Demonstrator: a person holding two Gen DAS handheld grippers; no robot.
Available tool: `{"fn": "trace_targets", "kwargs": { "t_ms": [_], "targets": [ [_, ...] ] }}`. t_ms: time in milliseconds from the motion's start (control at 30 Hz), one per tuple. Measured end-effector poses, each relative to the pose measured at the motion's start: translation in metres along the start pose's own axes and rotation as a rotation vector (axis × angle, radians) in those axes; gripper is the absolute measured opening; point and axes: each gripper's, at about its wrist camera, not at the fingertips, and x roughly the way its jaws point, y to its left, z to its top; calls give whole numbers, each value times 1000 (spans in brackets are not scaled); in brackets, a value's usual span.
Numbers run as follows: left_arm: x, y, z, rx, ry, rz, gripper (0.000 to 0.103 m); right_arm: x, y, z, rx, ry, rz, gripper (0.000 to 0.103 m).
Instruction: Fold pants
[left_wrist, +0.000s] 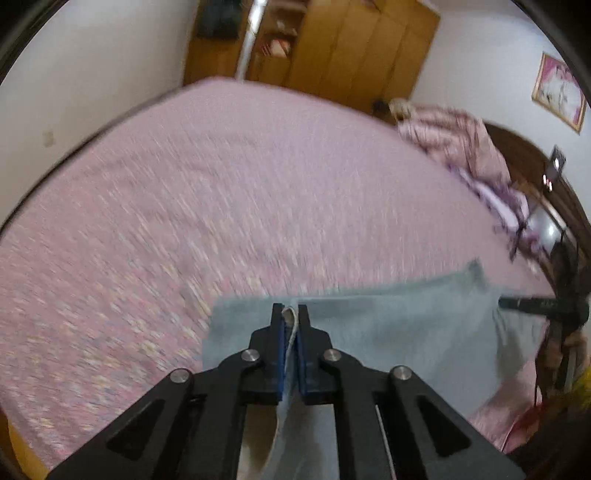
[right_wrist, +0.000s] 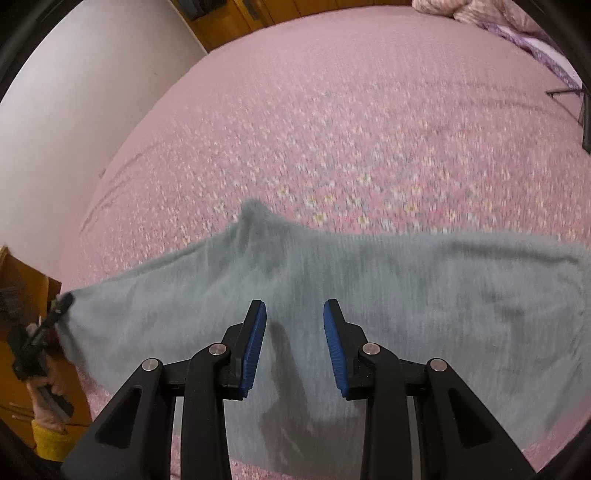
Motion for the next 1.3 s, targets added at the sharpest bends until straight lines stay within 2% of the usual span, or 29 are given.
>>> {"fn": "trace_targets", "kwargs": {
  "t_ms": [67, 133, 267, 433, 467, 500, 533, 700, 800, 900, 967, 1000, 1033, 1067, 1167, 1233, 1300],
  "targets": [
    [-3, 6, 6, -50, -12, -16, 5, 2, 5, 8, -18, -15, -3, 34],
    [8, 8, 7, -38, 6, 33, 5, 7, 11, 18, -44, -29, -7, 34],
    [46, 14, -4, -47, 120, 114, 6, 19, 25, 37, -151, -52, -38, 34],
    [48, 20, -8, -97, 112, 104, 7, 50, 30, 52, -264, 18, -55, 34],
    [48, 19, -8, -97, 113, 105, 7, 57, 30, 52, -282, 28, -59, 32],
    [47, 22, -8, -96, 114, 107, 7, 59, 29, 53, -294, 11, -60, 13],
    [46, 22, -8, -92, 117, 113, 7, 61, 31, 53, -308, -2, -65, 8],
    [52, 13, 3, -38, 117, 193, 10, 78, 43, 58, -329, -11, -135, 8],
    [55, 15, 11, -29, 116, 250, 13, 82, 38, 66, -268, -3, -103, 8],
    [46, 21, 13, -76, 120, 222, 13, 75, 28, 66, -210, -11, -58, 9],
    [27, 26, 8, -98, 103, 214, 17, 59, 24, 62, -172, -57, -34, 9],
    [14, 29, 2, -119, 95, 218, 24, 50, 22, 59, -175, -86, -40, 9],
    [8, 27, 0, -133, 92, 221, 31, 41, 24, 56, -189, -115, -65, 9],
    [-1, 29, -5, -151, 88, 218, 33, 33, 25, 52, -205, -128, -91, 9],
    [-21, 26, -25, -191, 88, 187, 40, 17, 28, 36, -240, -102, -83, 10],
    [-25, 26, -41, -222, 96, 183, 59, 14, 29, 28, -263, -76, -85, 12],
    [-19, 26, -52, -241, 112, 190, 63, 17, 32, 15, -284, -55, -95, 14]
  ]
}}
